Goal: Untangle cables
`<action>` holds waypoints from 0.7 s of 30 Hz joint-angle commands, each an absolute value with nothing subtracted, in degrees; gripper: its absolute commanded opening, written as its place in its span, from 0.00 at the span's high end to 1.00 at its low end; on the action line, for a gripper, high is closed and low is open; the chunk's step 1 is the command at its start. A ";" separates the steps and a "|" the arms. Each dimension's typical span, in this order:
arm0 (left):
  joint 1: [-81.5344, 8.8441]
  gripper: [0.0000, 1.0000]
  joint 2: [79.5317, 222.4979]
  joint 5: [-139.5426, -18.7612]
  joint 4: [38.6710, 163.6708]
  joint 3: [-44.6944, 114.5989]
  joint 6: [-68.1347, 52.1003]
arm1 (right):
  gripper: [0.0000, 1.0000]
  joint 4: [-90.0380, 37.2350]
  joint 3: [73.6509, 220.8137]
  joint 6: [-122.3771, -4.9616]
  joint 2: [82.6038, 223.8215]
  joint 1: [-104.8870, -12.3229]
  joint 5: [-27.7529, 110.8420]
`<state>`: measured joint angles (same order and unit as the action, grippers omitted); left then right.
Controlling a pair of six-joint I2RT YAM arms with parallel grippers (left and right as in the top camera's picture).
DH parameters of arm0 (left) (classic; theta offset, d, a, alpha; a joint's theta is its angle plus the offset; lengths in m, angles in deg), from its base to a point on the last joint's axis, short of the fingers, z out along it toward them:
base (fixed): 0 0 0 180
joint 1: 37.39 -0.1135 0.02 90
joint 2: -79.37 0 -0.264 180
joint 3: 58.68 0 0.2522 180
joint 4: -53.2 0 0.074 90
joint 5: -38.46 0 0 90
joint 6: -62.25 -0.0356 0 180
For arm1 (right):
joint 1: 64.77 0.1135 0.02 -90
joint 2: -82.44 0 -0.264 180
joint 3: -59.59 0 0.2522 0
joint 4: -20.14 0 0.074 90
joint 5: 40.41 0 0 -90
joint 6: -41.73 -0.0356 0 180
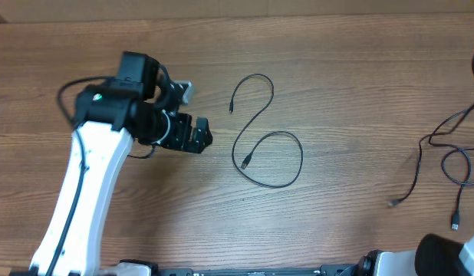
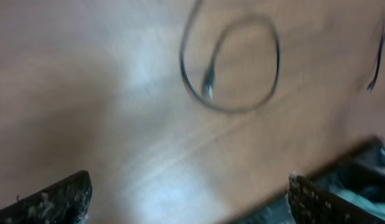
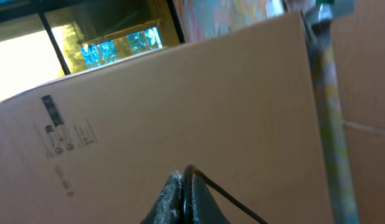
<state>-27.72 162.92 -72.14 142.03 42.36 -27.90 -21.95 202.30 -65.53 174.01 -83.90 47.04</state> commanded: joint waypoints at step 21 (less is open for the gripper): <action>-27.61 0.00 156.32 -65.01 139.13 46.41 -27.15 | 0.96 -0.86 203.07 -49.83 186.12 -85.15 62.32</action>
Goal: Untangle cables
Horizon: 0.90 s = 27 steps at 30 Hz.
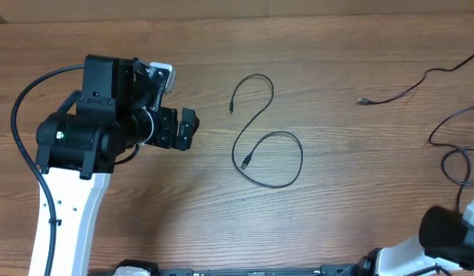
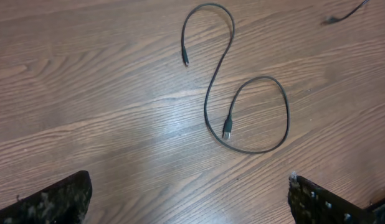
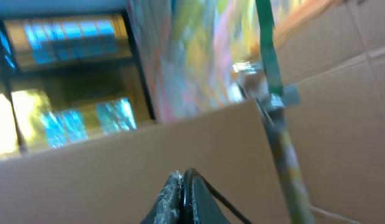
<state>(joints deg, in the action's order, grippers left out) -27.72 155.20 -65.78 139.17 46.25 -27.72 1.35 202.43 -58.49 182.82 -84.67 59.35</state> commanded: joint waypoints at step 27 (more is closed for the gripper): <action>-27.61 0.00 158.76 -65.01 139.13 46.41 -27.15 | 0.08 -38.87 202.08 -52.74 202.51 -91.79 49.86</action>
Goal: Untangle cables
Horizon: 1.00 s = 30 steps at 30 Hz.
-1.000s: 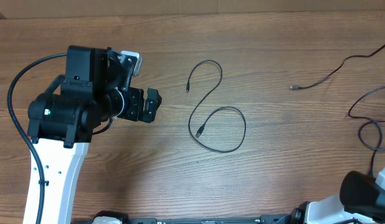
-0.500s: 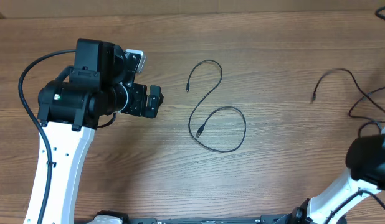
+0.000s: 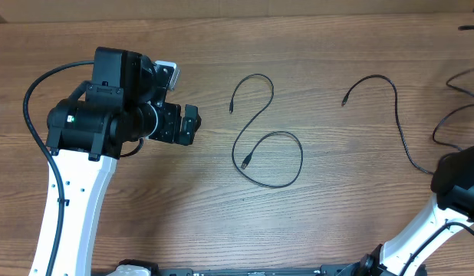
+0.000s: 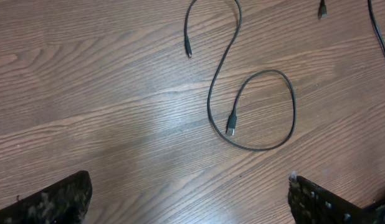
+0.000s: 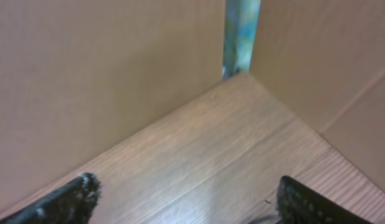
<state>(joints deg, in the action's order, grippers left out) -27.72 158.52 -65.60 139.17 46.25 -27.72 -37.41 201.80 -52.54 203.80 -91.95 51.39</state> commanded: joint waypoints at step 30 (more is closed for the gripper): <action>-27.61 0.00 158.76 -65.01 139.10 46.41 -27.15 | 0.00 -87.02 201.93 -31.39 186.86 -82.02 10.47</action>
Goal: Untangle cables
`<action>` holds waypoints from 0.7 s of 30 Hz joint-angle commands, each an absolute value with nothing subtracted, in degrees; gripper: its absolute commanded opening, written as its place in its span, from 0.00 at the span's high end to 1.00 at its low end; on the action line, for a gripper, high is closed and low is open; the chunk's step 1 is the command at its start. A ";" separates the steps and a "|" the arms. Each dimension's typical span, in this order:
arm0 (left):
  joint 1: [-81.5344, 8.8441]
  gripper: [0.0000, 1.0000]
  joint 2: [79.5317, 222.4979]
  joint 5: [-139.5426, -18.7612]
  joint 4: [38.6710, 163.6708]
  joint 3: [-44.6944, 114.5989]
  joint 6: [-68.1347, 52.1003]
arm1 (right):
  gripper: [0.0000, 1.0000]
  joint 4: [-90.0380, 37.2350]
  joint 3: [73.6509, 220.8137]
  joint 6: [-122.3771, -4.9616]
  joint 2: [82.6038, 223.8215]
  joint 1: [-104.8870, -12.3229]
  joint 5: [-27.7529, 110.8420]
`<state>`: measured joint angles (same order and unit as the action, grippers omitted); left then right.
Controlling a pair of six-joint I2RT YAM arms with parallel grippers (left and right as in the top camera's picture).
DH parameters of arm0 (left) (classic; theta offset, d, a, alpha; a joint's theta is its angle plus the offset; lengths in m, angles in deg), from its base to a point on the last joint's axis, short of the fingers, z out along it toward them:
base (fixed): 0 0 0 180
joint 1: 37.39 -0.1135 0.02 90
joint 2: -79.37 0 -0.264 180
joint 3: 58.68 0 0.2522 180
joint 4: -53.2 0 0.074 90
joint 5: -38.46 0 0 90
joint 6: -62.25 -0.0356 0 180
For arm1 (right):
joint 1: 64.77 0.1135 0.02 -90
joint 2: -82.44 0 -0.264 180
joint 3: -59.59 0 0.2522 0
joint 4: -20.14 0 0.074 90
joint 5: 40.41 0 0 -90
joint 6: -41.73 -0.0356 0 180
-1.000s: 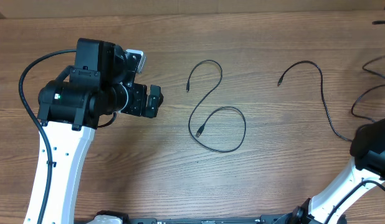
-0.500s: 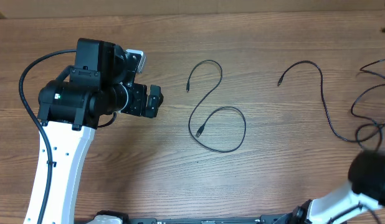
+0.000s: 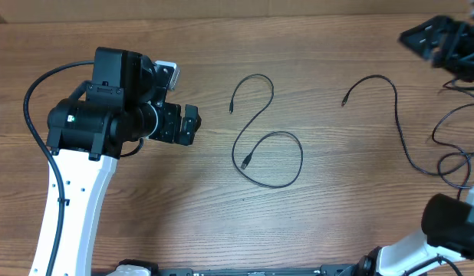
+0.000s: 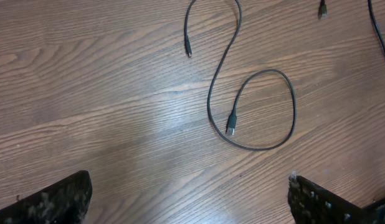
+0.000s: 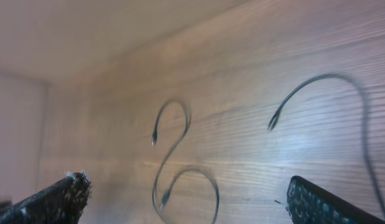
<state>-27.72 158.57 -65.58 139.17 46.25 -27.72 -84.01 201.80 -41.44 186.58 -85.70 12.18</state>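
Observation:
A short black cable [image 3: 261, 130] lies in an S with a loop at the middle of the table, both its plugs free; the left wrist view shows the cable [image 4: 233, 93] whole. A longer black cable [image 3: 396, 107] arcs from a free plug right of centre toward a tangle of loops [image 3: 454, 157] at the right edge. My left gripper [image 3: 189, 125] hovers left of the short cable, open and empty [image 4: 189, 208]. My right gripper [image 3: 422, 40] is at the far right corner, open [image 5: 192, 208], looking back over both cables, blurred.
The wooden table [image 3: 145, 215] carries nothing else. A cardboard wall [image 3: 222, 6] runs along its far edge. The white left arm [image 3: 68, 199] crosses the near left part, and the right arm's base [image 3: 452, 230] shows at the near right corner.
My right gripper, out of the overhead view and facing the cardboard corner before, now shows at the table's far right corner facing the cables. The left arm and both cables lie as before.
At first my right gripper was shut on the longer cable, lifted against the cardboard, with the cable bunched at the right edge. It then still held it, the plug lying further left. Later it stood open, the cable lying in an arc. My left gripper stayed open throughout.

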 commanded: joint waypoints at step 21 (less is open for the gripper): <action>-27.61 0.00 158.76 -65.01 139.10 46.41 -27.15 | 0.00 -76.09 167.99 -25.70 188.06 -55.05 13.82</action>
